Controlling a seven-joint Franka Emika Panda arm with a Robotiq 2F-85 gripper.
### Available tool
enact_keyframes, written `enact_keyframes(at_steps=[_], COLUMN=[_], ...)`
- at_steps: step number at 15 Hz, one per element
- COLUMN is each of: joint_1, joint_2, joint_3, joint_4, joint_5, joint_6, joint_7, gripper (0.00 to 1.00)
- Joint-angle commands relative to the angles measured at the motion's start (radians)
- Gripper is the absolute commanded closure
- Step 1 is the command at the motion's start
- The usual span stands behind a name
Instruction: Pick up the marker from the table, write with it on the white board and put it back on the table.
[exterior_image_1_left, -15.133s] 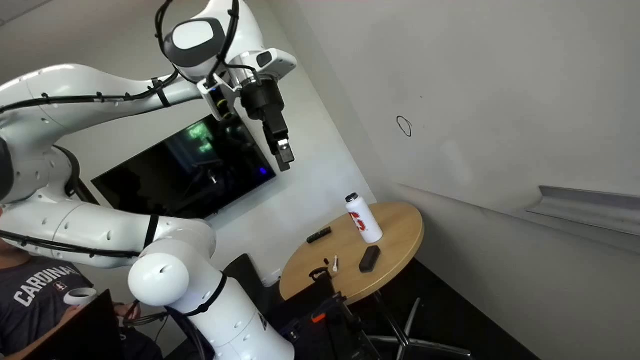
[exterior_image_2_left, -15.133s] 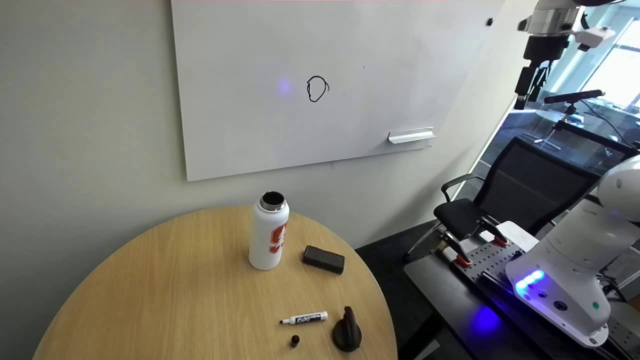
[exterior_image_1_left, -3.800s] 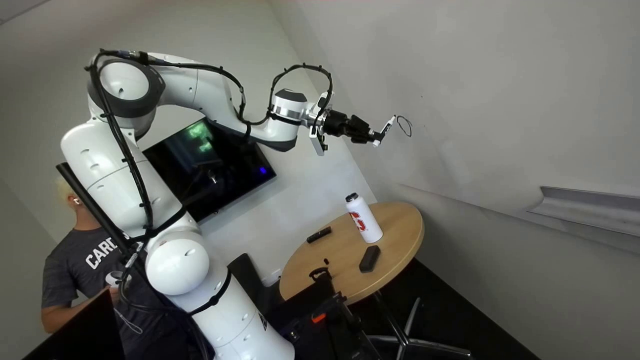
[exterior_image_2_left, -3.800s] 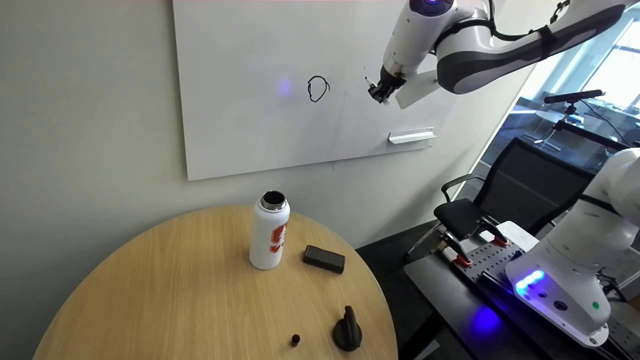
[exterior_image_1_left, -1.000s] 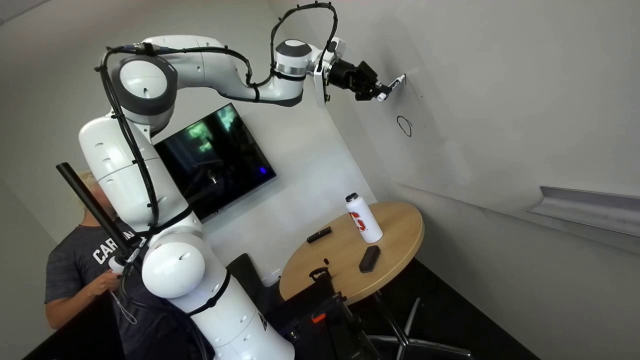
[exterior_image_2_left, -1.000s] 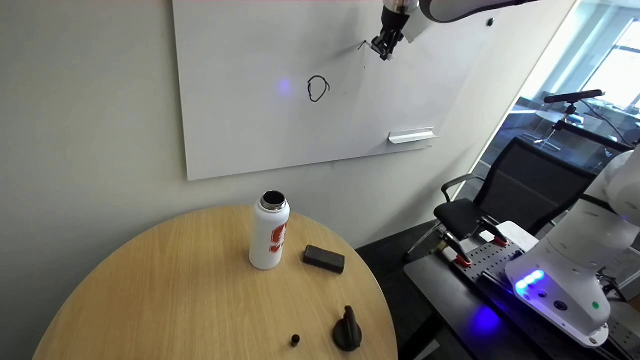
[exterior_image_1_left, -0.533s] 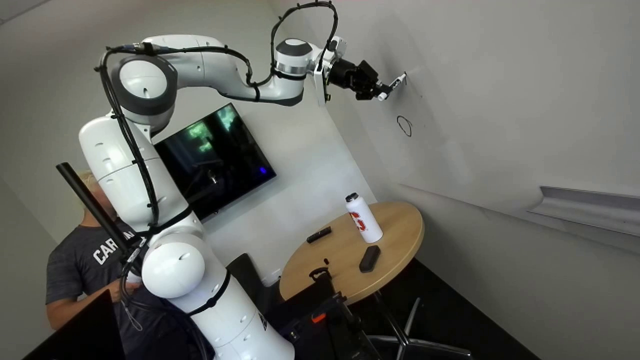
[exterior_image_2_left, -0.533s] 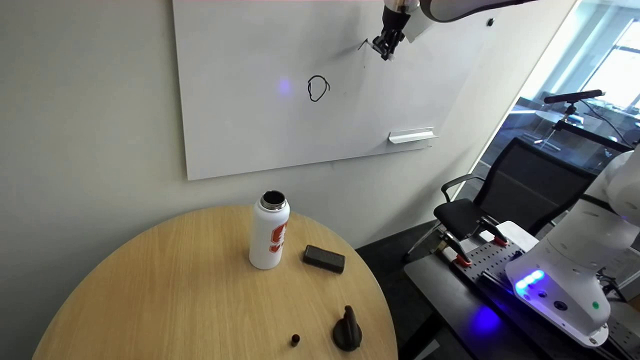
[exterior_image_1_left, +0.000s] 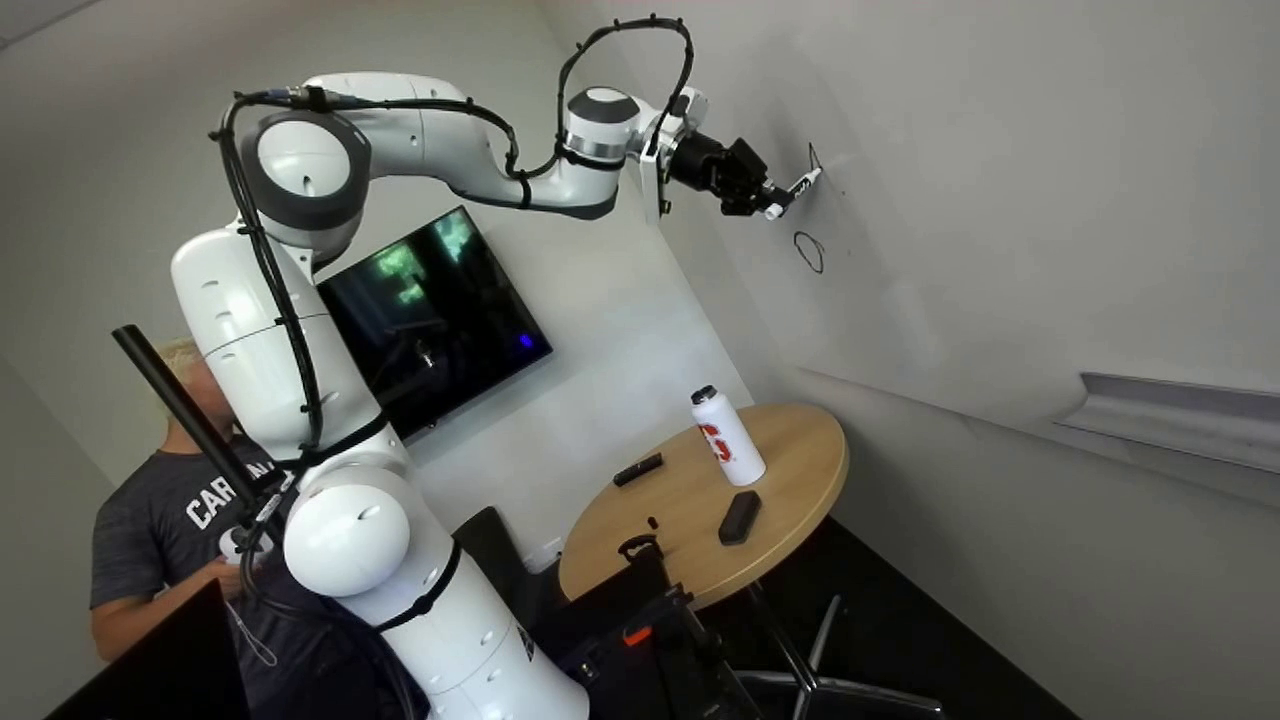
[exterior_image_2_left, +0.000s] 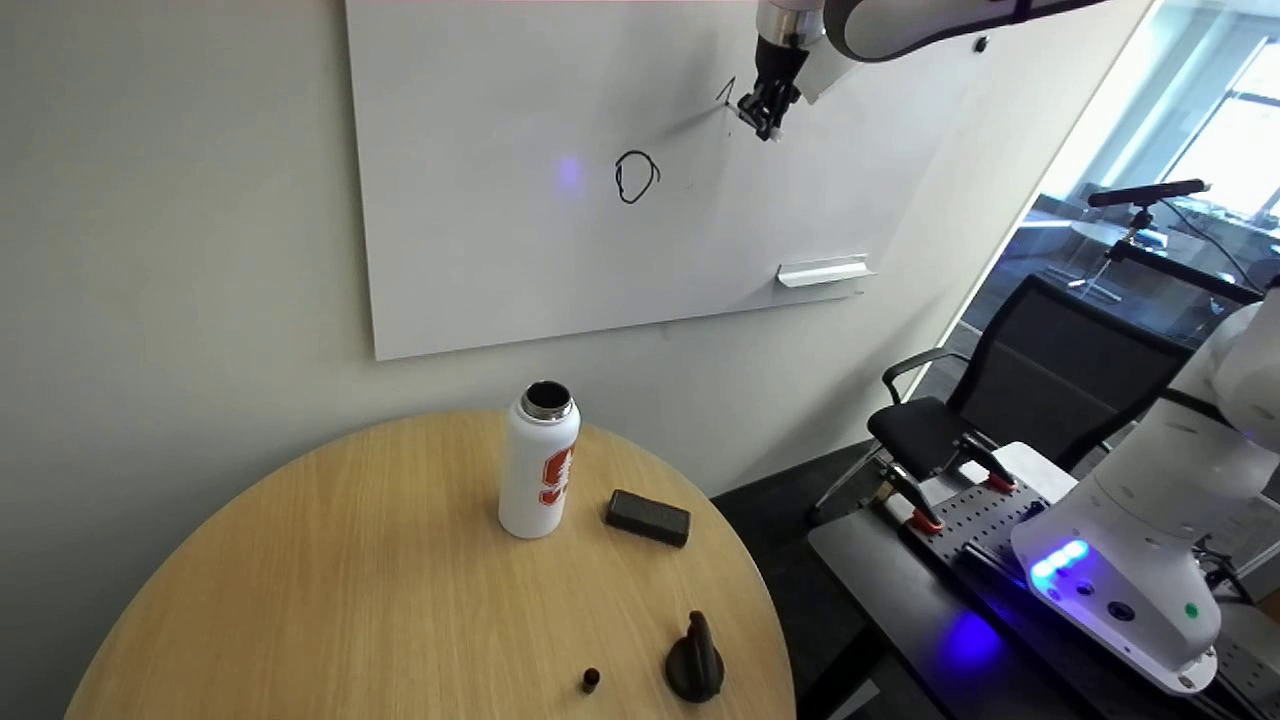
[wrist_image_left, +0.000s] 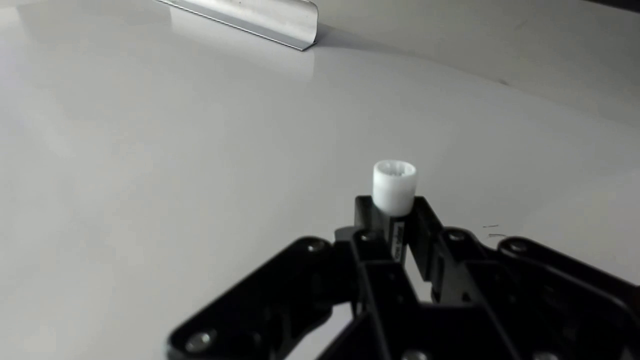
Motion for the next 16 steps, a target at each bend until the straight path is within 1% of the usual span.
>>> enact_keyframes(at_steps=[1,8,16], joint_1=[-0.004,-0.020,-0.030], joint_2=[-0.021,-0.077,-0.021], joint_3=[-0.021,-0.041,-0.043], joint_4=[0.007,-0.009,-0.007], joint_5=[-0.009,-0.019,0.031], joint_6=[-0.015,-0.021,-0.003], joint_7=[0.022,0.087,0.051], gripper=[0.95,0.95,0.95])
